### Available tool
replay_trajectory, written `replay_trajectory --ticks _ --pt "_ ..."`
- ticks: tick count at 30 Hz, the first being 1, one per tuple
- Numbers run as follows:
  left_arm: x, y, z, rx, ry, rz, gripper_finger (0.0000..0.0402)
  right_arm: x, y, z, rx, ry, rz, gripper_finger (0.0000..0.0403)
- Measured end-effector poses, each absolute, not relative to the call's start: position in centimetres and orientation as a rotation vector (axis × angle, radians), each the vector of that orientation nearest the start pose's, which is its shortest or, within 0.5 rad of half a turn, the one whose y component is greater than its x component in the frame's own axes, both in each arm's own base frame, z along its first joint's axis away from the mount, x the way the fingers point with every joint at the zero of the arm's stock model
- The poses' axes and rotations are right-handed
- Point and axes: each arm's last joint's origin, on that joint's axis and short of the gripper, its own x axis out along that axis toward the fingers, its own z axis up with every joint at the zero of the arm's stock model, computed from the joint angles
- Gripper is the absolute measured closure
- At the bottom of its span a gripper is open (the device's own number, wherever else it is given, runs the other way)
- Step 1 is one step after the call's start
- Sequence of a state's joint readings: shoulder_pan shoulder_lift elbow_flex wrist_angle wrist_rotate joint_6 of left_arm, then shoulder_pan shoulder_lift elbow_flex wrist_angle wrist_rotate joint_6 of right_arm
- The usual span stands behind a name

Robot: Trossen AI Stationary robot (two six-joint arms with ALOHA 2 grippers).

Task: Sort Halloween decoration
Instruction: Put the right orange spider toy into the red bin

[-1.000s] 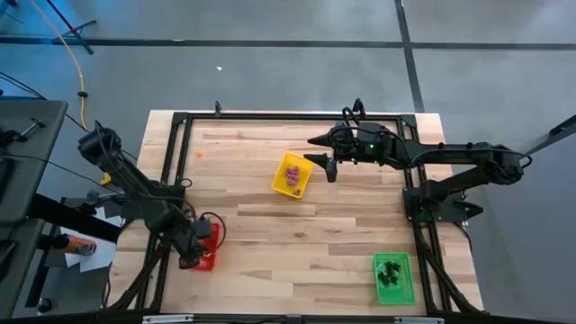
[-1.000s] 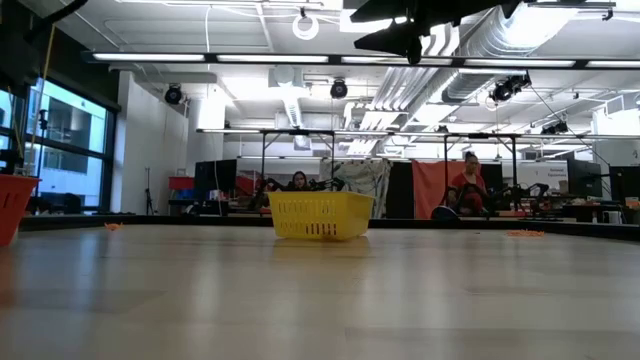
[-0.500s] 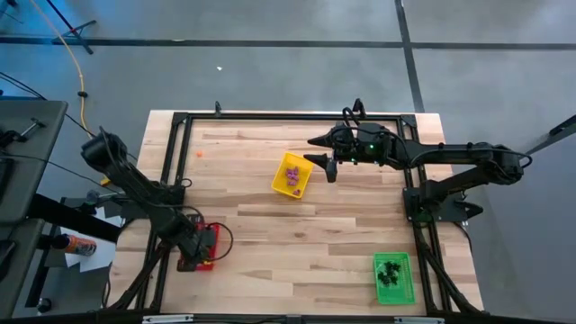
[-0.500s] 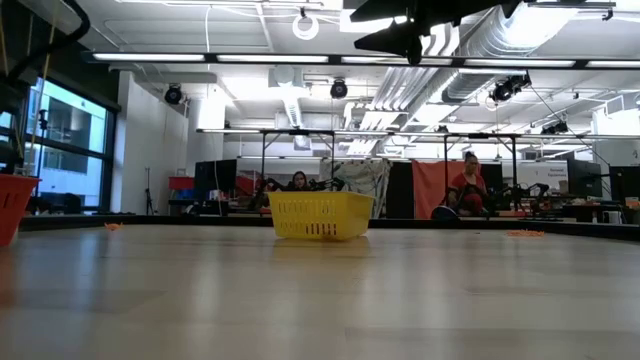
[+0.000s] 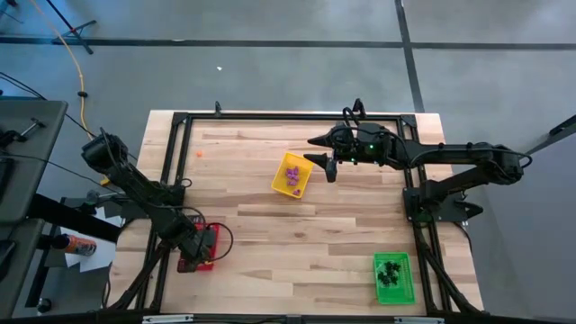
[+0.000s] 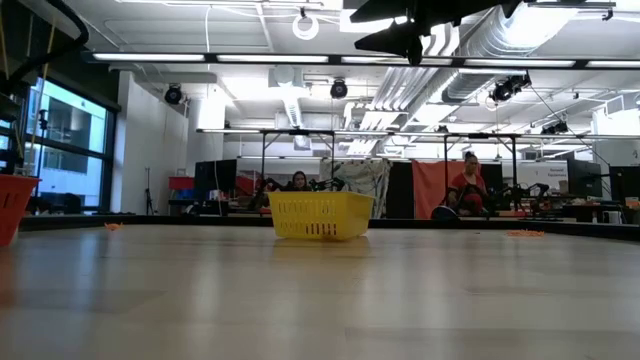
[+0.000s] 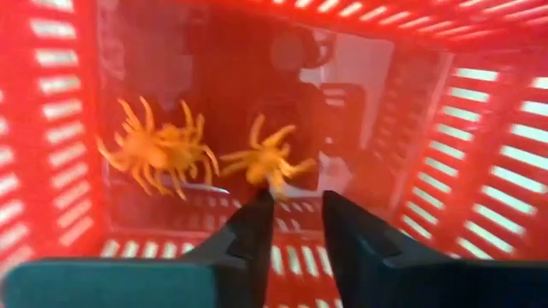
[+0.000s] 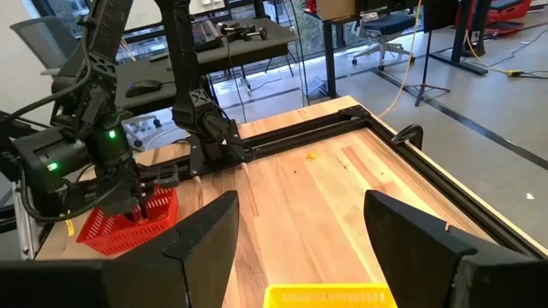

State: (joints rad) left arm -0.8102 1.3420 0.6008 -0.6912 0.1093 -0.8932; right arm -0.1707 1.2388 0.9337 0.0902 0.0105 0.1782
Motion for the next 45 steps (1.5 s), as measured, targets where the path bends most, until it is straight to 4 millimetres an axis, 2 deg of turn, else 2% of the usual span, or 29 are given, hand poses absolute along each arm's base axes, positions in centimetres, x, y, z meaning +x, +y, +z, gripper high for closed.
replay_trajectory --ticks 6,12,17,22,27,33,37,41,45 --pt "13.0 -14.3 15.7 -0.287 1.545 -0.107 0.0248 27.6 -4.8 31.6 0.195 0.199 -0.199 0.0156" --pt "13.5 -13.2 19.3 -0.353 1.400 -0.102 0.0211 27.6 -4.8 31.6 0.195 0.203 -0.200 0.0156" --pt "14.0 -11.0 24.0 -0.362 1.140 -0.071 0.0204 27.6 -4.8 31.6 0.195 0.203 -0.200 0.0156" --pt "14.7 -7.5 26.9 -0.351 0.891 0.072 0.0204 27.6 -4.8 31.6 0.206 0.202 -0.201 0.0156" --pt "17.0 -3.9 28.4 -0.322 0.666 0.177 0.0204 27.6 -4.8 31.5 0.246 0.199 -0.205 0.0156" --pt "20.9 0.2 30.8 -0.220 0.324 0.159 0.0204 27.6 -4.7 31.5 0.261 0.206 -0.184 0.0156" --pt "22.8 2.5 32.2 -0.191 0.109 0.162 0.0204 27.6 -4.5 31.5 0.281 0.214 -0.118 0.0156" --pt "23.8 3.9 32.6 -0.221 -0.007 0.169 0.0204 27.7 -4.3 31.8 0.284 0.191 -0.059 0.0156" --pt "24.5 4.1 32.5 -0.229 -0.027 0.138 0.0204 27.8 -4.3 32.3 0.272 0.132 -0.042 0.0156"
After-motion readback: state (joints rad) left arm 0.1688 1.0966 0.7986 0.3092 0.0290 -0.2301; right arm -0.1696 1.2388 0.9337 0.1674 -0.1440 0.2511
